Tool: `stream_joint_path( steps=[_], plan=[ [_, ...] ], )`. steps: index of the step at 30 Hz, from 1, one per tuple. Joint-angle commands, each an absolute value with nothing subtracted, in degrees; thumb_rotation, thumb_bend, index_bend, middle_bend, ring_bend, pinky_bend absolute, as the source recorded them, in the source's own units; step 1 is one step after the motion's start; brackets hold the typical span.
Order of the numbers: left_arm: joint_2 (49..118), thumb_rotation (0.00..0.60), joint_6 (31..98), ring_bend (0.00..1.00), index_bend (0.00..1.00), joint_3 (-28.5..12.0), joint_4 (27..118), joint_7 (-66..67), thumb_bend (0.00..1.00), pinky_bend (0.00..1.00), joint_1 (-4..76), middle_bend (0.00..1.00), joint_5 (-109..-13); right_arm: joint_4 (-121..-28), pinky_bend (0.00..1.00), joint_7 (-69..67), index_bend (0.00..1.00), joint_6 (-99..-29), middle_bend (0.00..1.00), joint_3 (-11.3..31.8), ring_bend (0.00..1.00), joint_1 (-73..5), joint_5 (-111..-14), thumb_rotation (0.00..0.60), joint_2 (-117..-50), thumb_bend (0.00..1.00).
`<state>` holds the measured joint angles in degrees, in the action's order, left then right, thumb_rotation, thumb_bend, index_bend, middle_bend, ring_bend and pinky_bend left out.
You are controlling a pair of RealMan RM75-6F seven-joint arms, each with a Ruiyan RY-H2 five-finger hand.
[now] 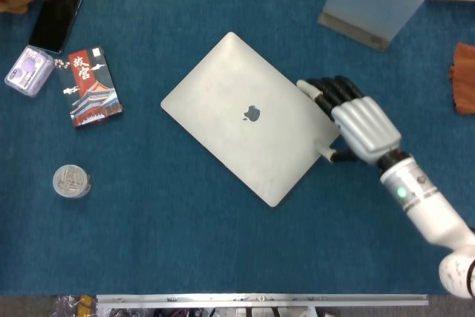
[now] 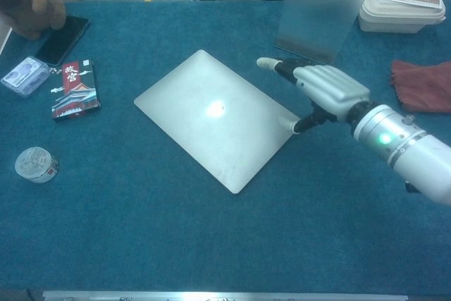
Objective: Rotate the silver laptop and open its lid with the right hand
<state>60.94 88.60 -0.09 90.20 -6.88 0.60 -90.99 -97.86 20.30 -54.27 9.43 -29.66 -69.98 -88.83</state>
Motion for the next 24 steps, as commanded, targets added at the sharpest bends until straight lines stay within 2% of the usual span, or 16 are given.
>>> stream_joint_path(
  steps=[1, 6, 12, 16, 24],
  plan=[
    [60.8, 0.6, 88.6, 0.05, 0.05, 0.1, 90.4, -6.7, 0.32, 0.0, 0.5, 0.07, -91.0, -99.9, 0.04, 16.9, 0.0, -50.3, 0.1, 13.4, 0.0, -32.8, -64.2, 0.562, -87.0, 0.5],
    [60.5, 0.6, 88.9, 0.05, 0.05, 0.5, 90.3, -7.0, 0.32, 0.0, 0.1, 0.07, -90.7, -99.6, 0.04, 14.9, 0.0, -46.5, 0.16, 16.7, 0.01, -36.9, -56.0, 0.562, -87.0, 0.6],
    [60.4, 0.6, 89.5, 0.05, 0.05, 0.7, 90.0, -7.5, 0.32, 0.0, -0.4, 0.07, -90.5, -97.1, 0.04, 15.5, 0.0, -46.8, 0.29, 18.7, 0.01, -41.4, -49.1, 0.549, -89.7, 0.61],
    [60.5, 0.6, 89.5, 0.05, 0.05, 0.8, 89.8, -7.6, 0.32, 0.0, -0.6, 0.07, -90.3, -95.2, 0.04, 17.1, 0.0, -46.6, 0.32, 19.1, 0.01, -44.6, -44.5, 0.452, -91.0, 0.61],
    [60.5, 0.6, 89.9, 0.05, 0.05, 0.9, 89.6, -8.0, 0.32, 0.0, -0.9, 0.07, -90.1, -89.7, 0.04, 25.4, 0.0, -50.4, 0.31, 17.5, 0.01, -51.0, -39.6, 0.369, -94.8, 0.59]
  ],
)
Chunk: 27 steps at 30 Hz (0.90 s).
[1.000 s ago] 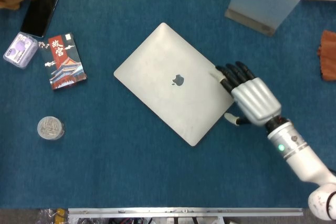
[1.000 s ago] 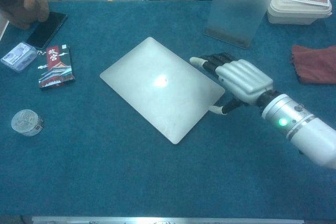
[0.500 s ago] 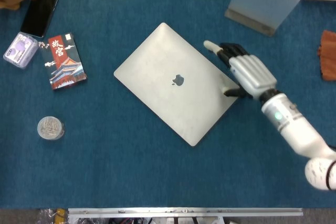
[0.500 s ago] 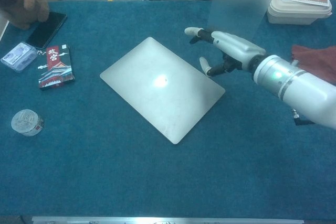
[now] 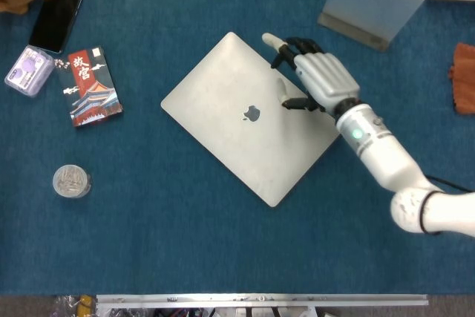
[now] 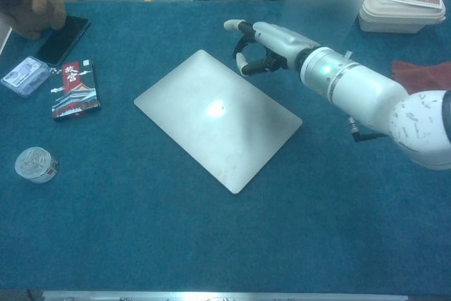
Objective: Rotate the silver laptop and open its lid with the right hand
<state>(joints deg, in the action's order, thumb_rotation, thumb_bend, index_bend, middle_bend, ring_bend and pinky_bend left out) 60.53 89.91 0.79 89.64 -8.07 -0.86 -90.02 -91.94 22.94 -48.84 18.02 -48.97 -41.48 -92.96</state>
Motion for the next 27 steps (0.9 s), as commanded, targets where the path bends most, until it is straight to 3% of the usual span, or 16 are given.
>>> stream_joint_path(
  steps=[1, 7, 27],
  plan=[
    [60.5, 0.6, 90.0, 0.05, 0.05, 0.9, 89.6, -8.0, 0.32, 0.0, -0.9, 0.07, -90.2, -89.1, 0.04, 26.0, 0.0, -50.7, 0.31, 17.4, 0.01, -51.6, -39.2, 0.365, -95.3, 0.59],
    [60.7, 0.6, 90.4, 0.05, 0.05, 0.9, 89.6, -8.1, 0.32, 0.0, -1.2, 0.07, -90.0, -84.1, 0.04, 30.0, 0.0, -52.0, 0.26, 16.7, 0.01, -55.0, -36.6, 0.356, -98.9, 0.58],
    [60.6, 0.6, 89.4, 0.05, 0.05, 1.4, 89.4, -8.7, 0.32, 0.0, -1.1, 0.07, -90.0, -65.5, 0.03, 35.2, 0.0, -49.2, 0.26, 18.3, 0.0, -62.3, -28.6, 0.35, -109.5, 0.57]
  ],
)
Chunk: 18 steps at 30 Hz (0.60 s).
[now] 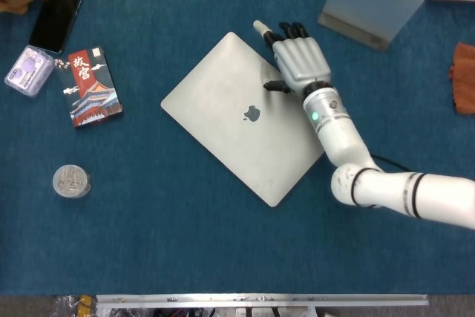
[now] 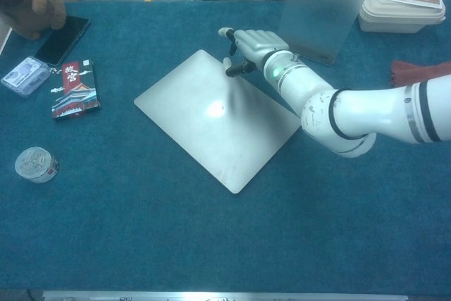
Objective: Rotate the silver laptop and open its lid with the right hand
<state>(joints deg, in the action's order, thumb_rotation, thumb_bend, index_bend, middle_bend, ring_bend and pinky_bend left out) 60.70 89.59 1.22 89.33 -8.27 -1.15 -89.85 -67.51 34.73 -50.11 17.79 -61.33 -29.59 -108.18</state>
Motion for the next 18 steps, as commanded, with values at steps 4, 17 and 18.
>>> stream_joint_path(
  steps=[4, 17, 18],
  plan=[
    [60.5, 0.6, 89.3, 0.05, 0.05, 1.5, 89.3, -8.9, 0.32, 0.0, -1.2, 0.07, -89.9, -62.8, 0.03, 35.4, 0.0, -48.1, 0.26, 18.8, 0.0, -63.1, -27.9, 0.35, -110.9, 0.57],
    [60.8, 0.6, 88.9, 0.05, 0.05, 1.3, 88.7, -9.2, 0.32, 0.0, -1.1, 0.07, -89.4, -57.4, 0.03, 35.3, 0.0, -45.5, 0.26, 18.9, 0.0, -64.2, -28.1, 0.35, -114.2, 0.57],
    [60.8, 0.6, 88.9, 0.05, 0.05, 1.3, 88.6, -9.3, 0.32, 0.0, -1.1, 0.07, -89.4, -57.1, 0.03, 35.3, 0.0, -45.4, 0.26, 19.0, 0.0, -64.2, -28.2, 0.35, -114.4, 0.57]
  ],
)
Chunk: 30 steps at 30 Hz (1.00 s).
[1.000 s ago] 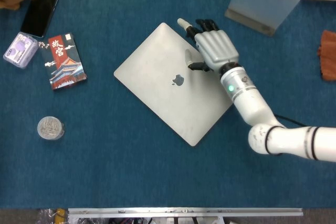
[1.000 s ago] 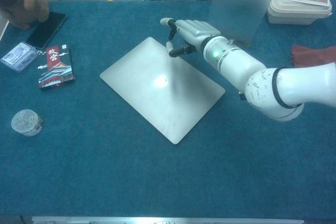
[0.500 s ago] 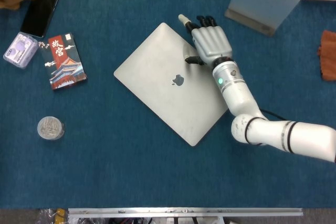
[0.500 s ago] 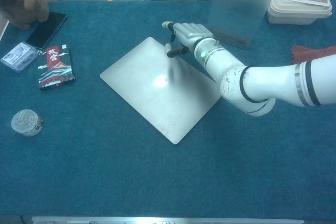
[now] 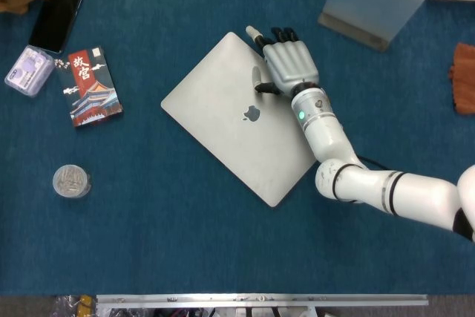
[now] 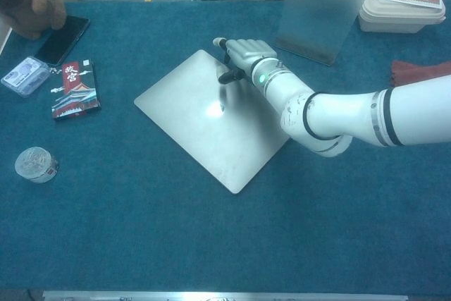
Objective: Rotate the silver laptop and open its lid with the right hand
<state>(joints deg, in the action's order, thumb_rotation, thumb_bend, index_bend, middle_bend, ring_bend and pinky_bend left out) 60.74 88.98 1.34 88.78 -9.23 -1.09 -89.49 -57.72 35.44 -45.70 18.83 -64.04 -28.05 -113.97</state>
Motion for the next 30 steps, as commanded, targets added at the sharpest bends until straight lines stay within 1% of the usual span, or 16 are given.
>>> stream_joint_path(
  steps=[1, 12, 30],
  plan=[
    [60.8, 0.6, 88.8, 0.05, 0.05, 1.3, 88.6, -9.4, 0.32, 0.0, -1.0, 0.07, -89.4, -56.9, 0.03, 35.2, 0.0, -45.2, 0.27, 19.0, 0.0, -64.3, -28.4, 0.35, -114.6, 0.57],
    [60.9, 0.6, 88.5, 0.05, 0.05, 1.3, 88.1, -9.7, 0.32, 0.0, -0.9, 0.07, -89.4, -56.4, 0.03, 34.0, 0.0, -44.2, 0.32, 19.5, 0.0, -64.3, -30.2, 0.35, -115.6, 0.57],
    [60.9, 0.6, 89.0, 0.05, 0.05, 1.3, 87.0, -10.9, 0.32, 0.0, -1.2, 0.07, -89.2, -57.4, 0.03, 32.4, 0.0, -42.8, 0.32, 21.1, 0.0, -66.4, -31.7, 0.35, -117.3, 0.57]
  ],
)
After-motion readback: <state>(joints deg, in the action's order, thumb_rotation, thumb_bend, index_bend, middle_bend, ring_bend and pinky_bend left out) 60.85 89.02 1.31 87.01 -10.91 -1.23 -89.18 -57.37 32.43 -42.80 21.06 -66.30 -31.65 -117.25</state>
